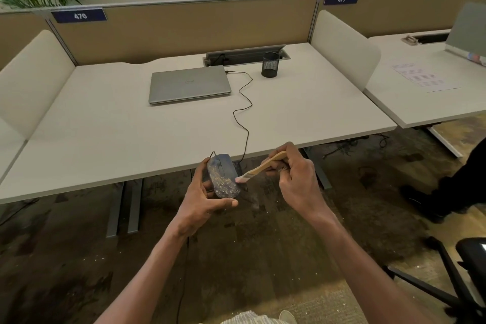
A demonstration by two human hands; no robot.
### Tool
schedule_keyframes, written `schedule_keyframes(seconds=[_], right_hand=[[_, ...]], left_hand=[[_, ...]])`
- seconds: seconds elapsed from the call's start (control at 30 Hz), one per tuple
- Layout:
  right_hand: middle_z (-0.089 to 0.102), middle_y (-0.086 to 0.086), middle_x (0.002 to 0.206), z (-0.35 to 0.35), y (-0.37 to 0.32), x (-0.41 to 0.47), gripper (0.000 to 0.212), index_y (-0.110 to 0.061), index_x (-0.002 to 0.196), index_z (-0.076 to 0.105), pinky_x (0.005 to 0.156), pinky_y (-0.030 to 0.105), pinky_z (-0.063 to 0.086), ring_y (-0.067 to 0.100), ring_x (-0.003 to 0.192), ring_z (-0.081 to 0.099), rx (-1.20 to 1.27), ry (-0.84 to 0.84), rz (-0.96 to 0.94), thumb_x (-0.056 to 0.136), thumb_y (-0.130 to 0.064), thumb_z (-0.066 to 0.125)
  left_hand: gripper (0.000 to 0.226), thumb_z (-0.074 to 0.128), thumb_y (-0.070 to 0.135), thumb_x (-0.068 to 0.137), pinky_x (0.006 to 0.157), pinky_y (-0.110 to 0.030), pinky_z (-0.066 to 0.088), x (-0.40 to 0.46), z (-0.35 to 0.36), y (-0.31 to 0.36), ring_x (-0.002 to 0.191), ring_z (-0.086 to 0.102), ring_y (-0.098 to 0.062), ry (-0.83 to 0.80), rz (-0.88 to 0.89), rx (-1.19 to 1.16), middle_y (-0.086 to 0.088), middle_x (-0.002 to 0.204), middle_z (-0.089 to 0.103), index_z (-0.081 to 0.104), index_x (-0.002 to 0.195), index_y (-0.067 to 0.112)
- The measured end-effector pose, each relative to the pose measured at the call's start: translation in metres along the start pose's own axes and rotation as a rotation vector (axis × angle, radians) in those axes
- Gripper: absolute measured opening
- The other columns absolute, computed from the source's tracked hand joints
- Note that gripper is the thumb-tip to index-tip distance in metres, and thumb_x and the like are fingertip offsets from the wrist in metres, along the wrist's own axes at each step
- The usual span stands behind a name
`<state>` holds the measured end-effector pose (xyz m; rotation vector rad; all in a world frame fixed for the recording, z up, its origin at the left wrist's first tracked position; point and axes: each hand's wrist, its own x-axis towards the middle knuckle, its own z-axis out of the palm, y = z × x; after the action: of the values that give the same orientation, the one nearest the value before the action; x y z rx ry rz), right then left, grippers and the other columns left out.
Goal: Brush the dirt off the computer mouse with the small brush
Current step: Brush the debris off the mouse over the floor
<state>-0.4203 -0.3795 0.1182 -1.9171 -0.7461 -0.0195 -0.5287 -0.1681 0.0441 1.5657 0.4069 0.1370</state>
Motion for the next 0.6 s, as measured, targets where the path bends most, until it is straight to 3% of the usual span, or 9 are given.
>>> schedule_keyframes(seconds=[0.17,0.27,0.47,0.6], right_hand=[[0.065,-0.012,0.096,0.0,0.007,-0.009,0.028,-0.017,0.107,0.056,0.076,0.022,0.061,0.003,0.093,0.071,-0.006,-0.033,0.019,0.095,0.009,0.053],[0.067,-0.006,0.097,-0.003,0.008,-0.008,0.025,-0.014,0.107,0.056,0.076,0.024,0.062,0.005,0.092,0.071,-0.009,-0.016,0.025,0.095,0.007,0.053],[0.071,0.003,0.098,0.001,0.002,0.001,0.022,-0.011,0.11,0.055,0.076,0.021,0.06,0.004,0.091,0.071,0.026,0.039,-0.005,0.096,0.006,0.054],[0.069,-0.002,0.098,0.003,0.008,-0.007,0.022,-0.011,0.108,0.056,0.076,0.024,0.061,0.004,0.093,0.071,0.036,0.006,0.028,0.095,0.007,0.053]], left_hand=[[0.14,0.1,0.028,0.043,0.094,-0.044,0.06,-0.001,-0.002,-0.001,0.12,0.067,-0.024,0.02,0.011,-0.008,-0.013,0.144,0.055,0.02,0.157,0.039],[0.14,0.1,0.029,0.042,0.092,-0.042,0.061,-0.002,-0.001,-0.002,0.117,0.068,-0.024,0.018,0.01,-0.004,-0.011,0.142,0.056,0.02,0.157,0.04],[0.141,0.101,0.03,0.042,0.098,-0.054,0.057,-0.001,0.004,-0.002,0.115,0.07,-0.027,-0.002,0.001,0.001,-0.013,0.137,0.06,0.02,0.157,0.039],[0.14,0.103,0.033,0.041,0.09,-0.041,0.061,-0.001,0.001,-0.003,0.117,0.069,-0.023,0.02,0.011,0.001,-0.009,0.138,0.059,0.022,0.155,0.044]])
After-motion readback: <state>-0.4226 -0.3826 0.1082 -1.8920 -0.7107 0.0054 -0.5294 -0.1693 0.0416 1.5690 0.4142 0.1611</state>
